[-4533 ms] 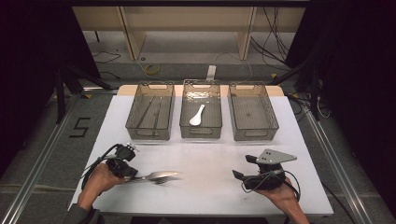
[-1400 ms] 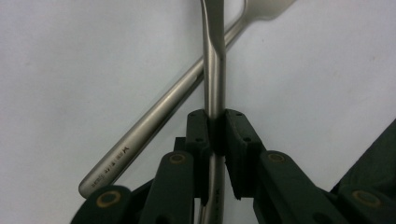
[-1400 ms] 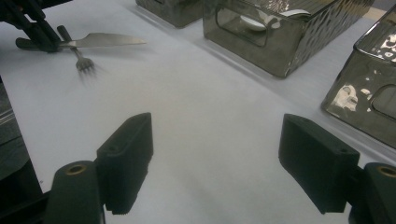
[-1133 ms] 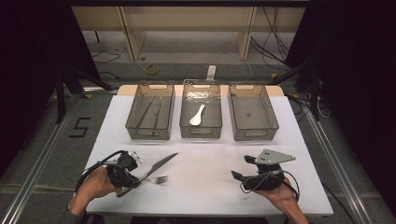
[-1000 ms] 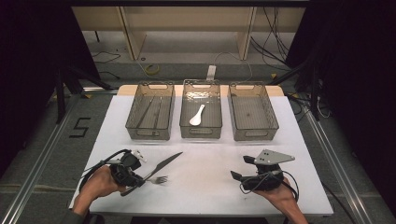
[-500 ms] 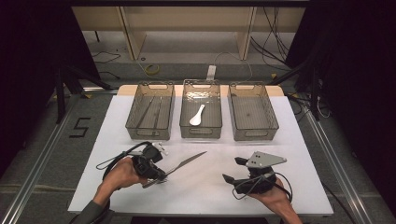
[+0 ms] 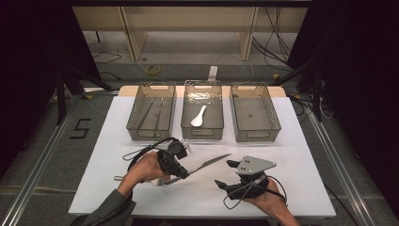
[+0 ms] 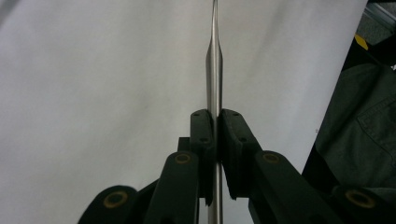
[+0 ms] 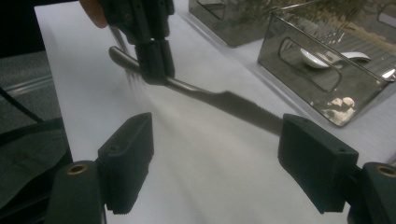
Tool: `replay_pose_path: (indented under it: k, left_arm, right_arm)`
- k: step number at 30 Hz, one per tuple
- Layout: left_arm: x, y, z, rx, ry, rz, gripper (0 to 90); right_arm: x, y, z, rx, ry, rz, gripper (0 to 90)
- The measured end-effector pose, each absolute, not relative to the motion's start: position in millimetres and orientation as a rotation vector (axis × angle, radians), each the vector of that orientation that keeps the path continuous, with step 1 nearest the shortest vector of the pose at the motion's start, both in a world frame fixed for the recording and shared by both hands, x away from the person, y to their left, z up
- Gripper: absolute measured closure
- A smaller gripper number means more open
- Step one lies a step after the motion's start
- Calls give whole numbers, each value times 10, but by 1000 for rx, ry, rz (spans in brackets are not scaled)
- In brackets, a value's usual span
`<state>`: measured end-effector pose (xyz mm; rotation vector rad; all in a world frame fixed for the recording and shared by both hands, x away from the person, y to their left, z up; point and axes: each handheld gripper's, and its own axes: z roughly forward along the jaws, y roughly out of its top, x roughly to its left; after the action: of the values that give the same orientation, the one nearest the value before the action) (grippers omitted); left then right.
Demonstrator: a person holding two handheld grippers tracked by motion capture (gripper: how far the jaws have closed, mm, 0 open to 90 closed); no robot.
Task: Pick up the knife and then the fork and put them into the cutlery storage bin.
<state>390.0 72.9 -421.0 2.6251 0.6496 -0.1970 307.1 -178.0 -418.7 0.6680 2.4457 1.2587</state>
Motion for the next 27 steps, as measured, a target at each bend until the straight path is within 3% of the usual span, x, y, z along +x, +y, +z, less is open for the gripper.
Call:
replay_pose_path:
  k: [27]
  left_arm:
    - [3778,398,-4126,2705,527,-231,832]
  right_arm:
    - [3106,-1301,-4348,294,2543,1016,352]
